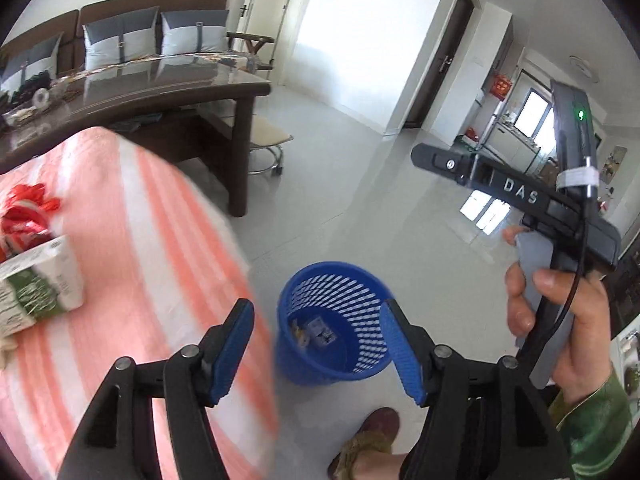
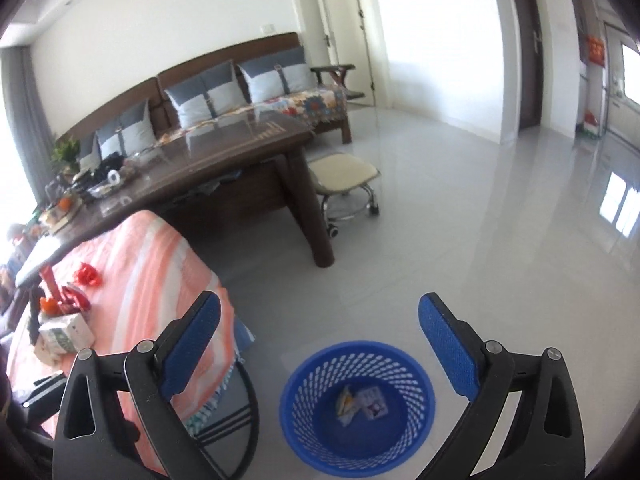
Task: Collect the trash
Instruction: 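Return both tools to the table and grasp the gold wrapper with the left tool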
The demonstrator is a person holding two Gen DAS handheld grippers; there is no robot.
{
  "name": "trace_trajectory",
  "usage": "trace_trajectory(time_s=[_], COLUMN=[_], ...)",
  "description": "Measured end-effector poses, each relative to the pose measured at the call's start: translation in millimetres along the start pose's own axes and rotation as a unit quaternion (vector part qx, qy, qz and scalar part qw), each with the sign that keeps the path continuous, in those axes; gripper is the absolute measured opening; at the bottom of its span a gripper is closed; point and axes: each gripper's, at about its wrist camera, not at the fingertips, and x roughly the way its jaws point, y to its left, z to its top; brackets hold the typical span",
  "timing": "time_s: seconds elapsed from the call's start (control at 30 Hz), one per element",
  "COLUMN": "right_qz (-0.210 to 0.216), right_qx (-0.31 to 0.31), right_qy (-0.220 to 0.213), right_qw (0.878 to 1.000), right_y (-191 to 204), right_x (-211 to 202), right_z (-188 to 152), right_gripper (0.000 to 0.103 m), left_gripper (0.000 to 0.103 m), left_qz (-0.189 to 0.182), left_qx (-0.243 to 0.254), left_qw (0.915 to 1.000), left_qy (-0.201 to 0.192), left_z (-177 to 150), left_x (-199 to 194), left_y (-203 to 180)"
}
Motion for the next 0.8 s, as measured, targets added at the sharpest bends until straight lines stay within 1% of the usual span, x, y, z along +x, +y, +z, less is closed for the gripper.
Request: trace_trajectory(time_s=[0.1, 0.2, 0.27, 0.37, 0.4, 0.43, 0.47, 0.53, 0.6, 0.63, 0.67, 0.8], right_qz=[0.034, 0.076, 0.103, 0.145, 0.159, 0.171, 0.181, 0.197, 0.209, 0.213, 0.217, 0.214], right_qx=[-0.038, -0.077, -0.11, -0.173, -0.195, -0.217, -0.238, -0.269, -0.283, -0.285, -0.286, -0.293], right_qy=[-0.005, 0.012, 0.028, 0.057, 0.067, 0.076, 0.084, 0.101, 0.116, 0.122, 0.128, 0.131], right_qw=[0.999, 0.994, 0.988, 0.973, 0.965, 0.958, 0.951, 0.937, 0.929, 0.927, 0.925, 0.923], right_y=[50.4, 101.9, 136.8, 186.1, 201.3, 216.1, 228.8, 248.8, 261.3, 264.2, 265.8, 269.8], right_x=[-5.3, -4.9, -3.4, 4.5, 8.7, 13.2, 18.1, 28.7, 35.6, 39.5, 42.1, 46.2], right_z=[-15.1, -36.6, -54.0, -81.7, -91.3, -100.0, -109.2, -123.3, -135.9, -138.7, -141.6, -145.7], right_gripper=[0.1, 0.1, 0.1, 0.1, 0.1, 0.1, 0.1, 0.1, 0.1, 0.1, 0.1, 0.1], left_gripper=[0.067, 0.067, 0.067, 0.069, 0.072, 0.073, 0.074, 0.078, 0.08, 0.085, 0.086, 0.089], left_qz=[0.058, 0.114, 0.147, 0.178, 0.192, 0.209, 0.22, 0.23, 0.245, 0.251, 0.256, 0.246], left_qx=[-0.006, -0.021, -0.036, -0.076, -0.086, -0.094, -0.1, -0.112, -0.121, -0.12, -0.115, -0.111], left_qw=[0.9983, 0.9932, 0.9883, 0.981, 0.9776, 0.9734, 0.9702, 0.9665, 0.9616, 0.9601, 0.9596, 0.9626], left_qy=[0.007, 0.013, 0.017, 0.015, 0.015, 0.012, 0.011, 0.012, 0.021, 0.026, 0.023, 0.024], left_z=[-30.1, -59.7, -75.9, -92.1, -95.4, -99.7, -101.0, -106.4, -110.8, -111.0, -110.6, -108.5], left_x=[-27.2, -53.3, -69.8, -91.8, -96.0, -106.9, -109.3, -114.2, -114.2, -112.8, -112.8, -107.6], left_y=[34.6, 74.5, 101.8, 143.7, 156.0, 165.1, 175.9, 192.5, 201.1, 204.9, 205.4, 209.0])
